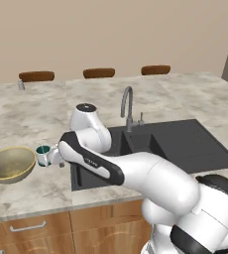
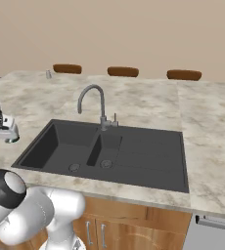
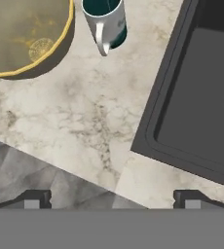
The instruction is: Pick the mug and place it in the sink. Pick the bowl and place it in the open cabinet and then close the cabinet.
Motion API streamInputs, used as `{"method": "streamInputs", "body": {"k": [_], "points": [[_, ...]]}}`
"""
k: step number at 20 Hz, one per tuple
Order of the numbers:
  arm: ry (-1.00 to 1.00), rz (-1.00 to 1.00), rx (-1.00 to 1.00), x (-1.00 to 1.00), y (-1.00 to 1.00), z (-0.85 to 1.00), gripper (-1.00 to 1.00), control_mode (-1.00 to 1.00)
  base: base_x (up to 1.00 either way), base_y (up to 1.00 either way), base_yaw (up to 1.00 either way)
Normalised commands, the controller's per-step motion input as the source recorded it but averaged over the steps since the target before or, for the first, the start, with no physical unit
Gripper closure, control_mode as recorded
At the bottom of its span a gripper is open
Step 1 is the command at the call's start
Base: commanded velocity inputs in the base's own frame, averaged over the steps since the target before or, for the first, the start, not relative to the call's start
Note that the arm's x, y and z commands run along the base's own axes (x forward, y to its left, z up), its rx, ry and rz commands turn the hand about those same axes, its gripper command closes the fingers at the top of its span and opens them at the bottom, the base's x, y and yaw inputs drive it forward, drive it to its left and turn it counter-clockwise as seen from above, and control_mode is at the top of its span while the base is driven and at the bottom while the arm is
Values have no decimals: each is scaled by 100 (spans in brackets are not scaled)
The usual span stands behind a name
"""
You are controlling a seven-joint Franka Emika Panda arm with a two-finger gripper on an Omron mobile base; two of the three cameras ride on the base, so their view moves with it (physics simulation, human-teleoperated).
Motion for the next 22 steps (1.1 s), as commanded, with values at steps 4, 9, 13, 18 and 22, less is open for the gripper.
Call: {"method": "streamInputs", "body": {"k": [4,9,13,18,22], "points": [[-1,0,0,39,21,-23,-100,-100,0,0,0],[0,0,0,35,28,-12,-100,-100,0,0,0],[0,0,0,25,10,-15,-100,-100,0,0,0],[0,0,0,24,1,-21,-100,-100,0,0,0],[0,0,0,21,8,-28,-100,-100,0,0,0]]}}
